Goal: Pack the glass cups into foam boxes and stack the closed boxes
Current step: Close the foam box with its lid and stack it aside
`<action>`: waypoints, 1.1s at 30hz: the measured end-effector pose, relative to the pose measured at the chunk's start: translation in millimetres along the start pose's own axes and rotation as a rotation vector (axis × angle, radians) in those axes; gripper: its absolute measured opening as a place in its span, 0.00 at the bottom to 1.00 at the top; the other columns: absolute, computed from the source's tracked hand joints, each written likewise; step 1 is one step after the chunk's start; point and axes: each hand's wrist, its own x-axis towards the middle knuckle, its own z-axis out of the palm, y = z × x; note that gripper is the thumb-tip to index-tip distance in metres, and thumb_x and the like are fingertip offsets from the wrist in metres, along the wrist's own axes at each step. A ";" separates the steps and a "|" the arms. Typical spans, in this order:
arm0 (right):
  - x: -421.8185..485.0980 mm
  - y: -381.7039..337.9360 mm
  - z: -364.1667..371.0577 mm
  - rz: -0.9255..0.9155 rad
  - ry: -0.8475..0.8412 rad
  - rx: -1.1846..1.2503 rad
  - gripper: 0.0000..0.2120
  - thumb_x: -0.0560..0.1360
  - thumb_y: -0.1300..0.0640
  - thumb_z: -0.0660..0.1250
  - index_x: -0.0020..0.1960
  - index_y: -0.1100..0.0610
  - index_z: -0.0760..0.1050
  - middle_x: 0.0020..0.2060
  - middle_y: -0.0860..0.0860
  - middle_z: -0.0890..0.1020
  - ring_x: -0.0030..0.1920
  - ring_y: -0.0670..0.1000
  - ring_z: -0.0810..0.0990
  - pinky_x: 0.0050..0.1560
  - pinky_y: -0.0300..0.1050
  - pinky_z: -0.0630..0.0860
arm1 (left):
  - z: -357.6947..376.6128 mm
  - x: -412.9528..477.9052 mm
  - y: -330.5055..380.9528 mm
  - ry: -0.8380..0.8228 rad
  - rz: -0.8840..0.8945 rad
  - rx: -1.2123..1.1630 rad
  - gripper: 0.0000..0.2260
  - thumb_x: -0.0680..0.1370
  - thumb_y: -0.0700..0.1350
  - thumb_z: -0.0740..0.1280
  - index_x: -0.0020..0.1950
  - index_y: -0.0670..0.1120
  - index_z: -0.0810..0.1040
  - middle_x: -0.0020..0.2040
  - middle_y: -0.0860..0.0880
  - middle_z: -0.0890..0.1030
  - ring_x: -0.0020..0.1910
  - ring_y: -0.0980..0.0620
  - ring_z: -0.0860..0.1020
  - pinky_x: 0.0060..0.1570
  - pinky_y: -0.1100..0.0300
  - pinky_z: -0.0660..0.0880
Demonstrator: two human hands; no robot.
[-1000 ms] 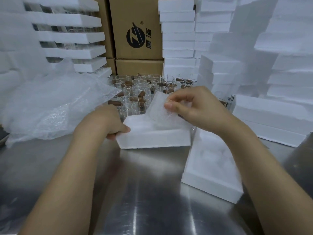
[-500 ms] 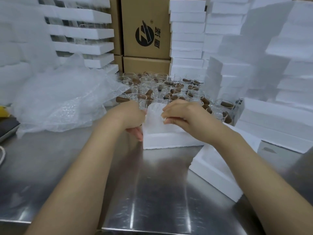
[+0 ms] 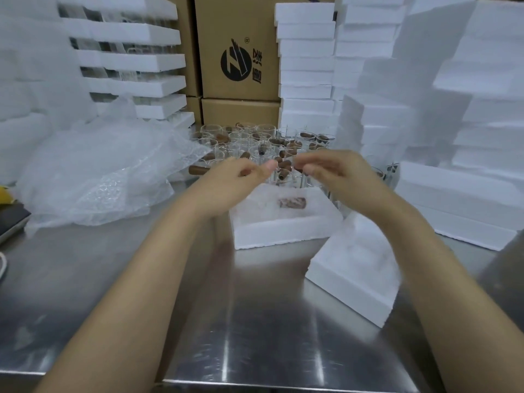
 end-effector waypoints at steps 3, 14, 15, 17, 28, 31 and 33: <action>-0.2 13.9 -16.5 0.128 0.044 -0.130 0.10 0.79 0.59 0.65 0.53 0.47 0.82 0.50 0.45 0.83 0.53 0.44 0.79 0.55 0.41 0.72 | 1.6 -3.0 0.7 -0.087 -0.012 0.048 0.37 0.68 0.72 0.63 0.71 0.54 0.70 0.67 0.58 0.73 0.59 0.62 0.70 0.54 0.64 0.64; -0.1 23.8 -10.2 0.234 -0.255 -0.431 0.17 0.76 0.57 0.69 0.64 0.49 0.77 0.47 0.42 0.75 0.44 0.39 0.72 0.46 0.37 0.67 | 11.3 -0.4 4.9 -0.024 -0.058 0.184 0.36 0.69 0.65 0.69 0.72 0.48 0.71 0.71 0.50 0.72 0.69 0.50 0.70 0.60 0.58 0.66; -0.6 21.8 -10.0 0.223 -0.264 -0.453 0.17 0.75 0.58 0.69 0.64 0.50 0.77 0.46 0.42 0.75 0.44 0.40 0.72 0.47 0.38 0.66 | 14.3 0.5 5.3 0.006 -0.056 0.218 0.36 0.69 0.65 0.68 0.71 0.46 0.72 0.70 0.49 0.73 0.67 0.49 0.72 0.57 0.58 0.67; -1.9 18.9 -8.7 0.194 -0.269 -0.489 0.19 0.74 0.59 0.70 0.65 0.52 0.77 0.45 0.44 0.76 0.45 0.45 0.73 0.46 0.38 0.66 | 20.0 2.1 7.6 0.051 -0.064 0.297 0.34 0.71 0.65 0.67 0.68 0.44 0.74 0.66 0.46 0.77 0.63 0.47 0.75 0.52 0.59 0.68; -8.9 12.6 -39.1 0.245 -0.097 -0.249 0.11 0.70 0.69 0.69 0.44 0.54 0.84 0.29 0.40 0.80 0.30 0.36 0.77 0.33 0.26 0.69 | 9.3 -2.3 5.9 0.159 -0.022 0.019 0.29 0.76 0.64 0.56 0.46 0.39 0.79 0.53 0.59 0.73 0.46 0.54 0.77 0.44 0.73 0.69; -17.0 5.2 -53.8 0.253 -0.292 -0.087 0.07 0.69 0.63 0.75 0.40 0.51 0.84 0.33 0.43 0.85 0.34 0.40 0.80 0.37 0.28 0.70 | 1.4 0.0 -2.7 0.382 -0.115 0.105 0.22 0.82 0.55 0.58 0.37 0.40 0.74 0.29 0.48 0.69 0.28 0.51 0.66 0.28 0.61 0.60; -20.6 -0.6 -53.6 0.267 -0.516 0.017 0.07 0.68 0.58 0.77 0.45 0.50 0.84 0.42 0.46 0.86 0.38 0.44 0.80 0.45 0.38 0.72 | -2.1 -0.3 -6.7 0.408 -0.189 0.122 0.19 0.82 0.49 0.59 0.39 0.37 0.76 0.31 0.43 0.74 0.28 0.50 0.69 0.29 0.60 0.63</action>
